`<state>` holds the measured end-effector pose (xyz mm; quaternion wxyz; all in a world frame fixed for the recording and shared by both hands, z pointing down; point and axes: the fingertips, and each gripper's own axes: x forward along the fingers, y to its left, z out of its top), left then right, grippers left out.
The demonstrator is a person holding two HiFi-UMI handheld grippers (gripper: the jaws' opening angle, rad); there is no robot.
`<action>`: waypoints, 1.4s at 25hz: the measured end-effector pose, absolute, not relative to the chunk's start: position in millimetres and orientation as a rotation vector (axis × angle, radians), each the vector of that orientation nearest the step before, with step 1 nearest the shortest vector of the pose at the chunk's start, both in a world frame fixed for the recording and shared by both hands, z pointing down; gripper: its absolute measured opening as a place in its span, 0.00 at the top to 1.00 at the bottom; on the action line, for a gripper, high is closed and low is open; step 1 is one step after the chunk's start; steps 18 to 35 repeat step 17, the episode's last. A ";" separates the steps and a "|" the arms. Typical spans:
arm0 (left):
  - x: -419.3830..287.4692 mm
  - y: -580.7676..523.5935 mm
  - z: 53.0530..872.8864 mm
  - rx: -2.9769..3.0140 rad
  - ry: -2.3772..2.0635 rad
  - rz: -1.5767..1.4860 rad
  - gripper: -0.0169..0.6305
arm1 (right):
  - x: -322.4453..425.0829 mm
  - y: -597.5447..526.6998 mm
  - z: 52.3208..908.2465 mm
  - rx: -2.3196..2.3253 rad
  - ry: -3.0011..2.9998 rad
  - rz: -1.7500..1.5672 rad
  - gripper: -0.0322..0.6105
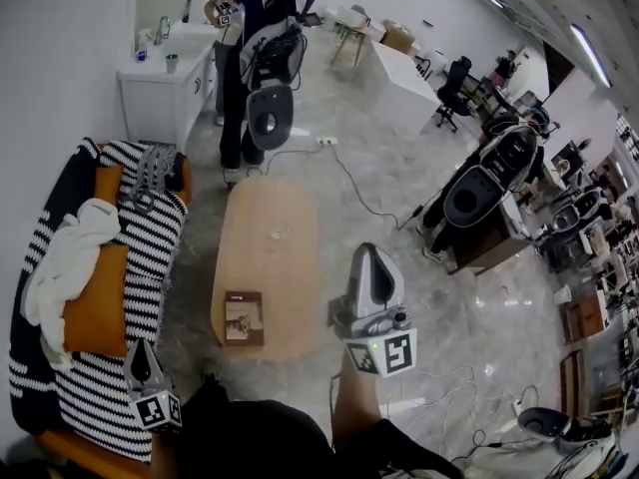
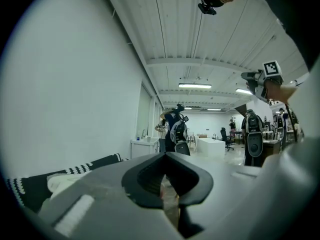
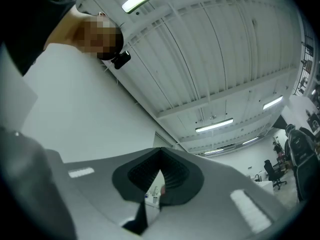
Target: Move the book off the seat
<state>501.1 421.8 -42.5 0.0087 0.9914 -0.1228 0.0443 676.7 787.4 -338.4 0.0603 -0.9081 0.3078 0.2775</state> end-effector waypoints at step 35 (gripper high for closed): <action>528.5 427.5 -26.8 3.081 -0.293 0.166 0.96 | 684.5 774.8 -328.3 -2.789 0.938 0.812 0.94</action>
